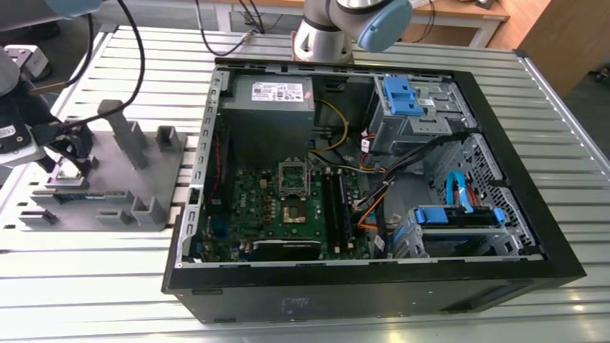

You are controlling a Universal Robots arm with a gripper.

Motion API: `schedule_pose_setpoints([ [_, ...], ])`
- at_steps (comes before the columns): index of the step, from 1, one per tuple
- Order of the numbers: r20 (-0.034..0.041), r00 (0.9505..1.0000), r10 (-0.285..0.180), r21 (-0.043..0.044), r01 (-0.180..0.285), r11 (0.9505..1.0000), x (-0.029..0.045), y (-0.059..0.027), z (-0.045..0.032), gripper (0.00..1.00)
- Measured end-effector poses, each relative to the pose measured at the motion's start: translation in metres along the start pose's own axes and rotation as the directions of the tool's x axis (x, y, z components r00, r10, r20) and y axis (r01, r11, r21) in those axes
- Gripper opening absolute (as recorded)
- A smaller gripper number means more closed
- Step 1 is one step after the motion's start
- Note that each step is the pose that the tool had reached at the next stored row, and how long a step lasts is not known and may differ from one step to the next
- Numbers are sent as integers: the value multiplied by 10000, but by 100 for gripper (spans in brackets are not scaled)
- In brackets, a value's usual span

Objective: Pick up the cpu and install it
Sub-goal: 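Pick up the cpu and move it towards the insertion slot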

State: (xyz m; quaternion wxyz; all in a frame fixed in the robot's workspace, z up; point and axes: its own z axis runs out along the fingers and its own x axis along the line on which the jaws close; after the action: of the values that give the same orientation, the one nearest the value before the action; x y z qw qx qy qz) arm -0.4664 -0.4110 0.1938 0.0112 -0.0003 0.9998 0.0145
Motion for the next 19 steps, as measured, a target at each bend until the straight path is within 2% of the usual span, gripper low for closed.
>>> schedule_pose_setpoints([
  [9,1,10000,0,0,0,10000,14,19,50,59],
  [19,-1,10000,1,0,-1,10000,15,24,64,59],
])
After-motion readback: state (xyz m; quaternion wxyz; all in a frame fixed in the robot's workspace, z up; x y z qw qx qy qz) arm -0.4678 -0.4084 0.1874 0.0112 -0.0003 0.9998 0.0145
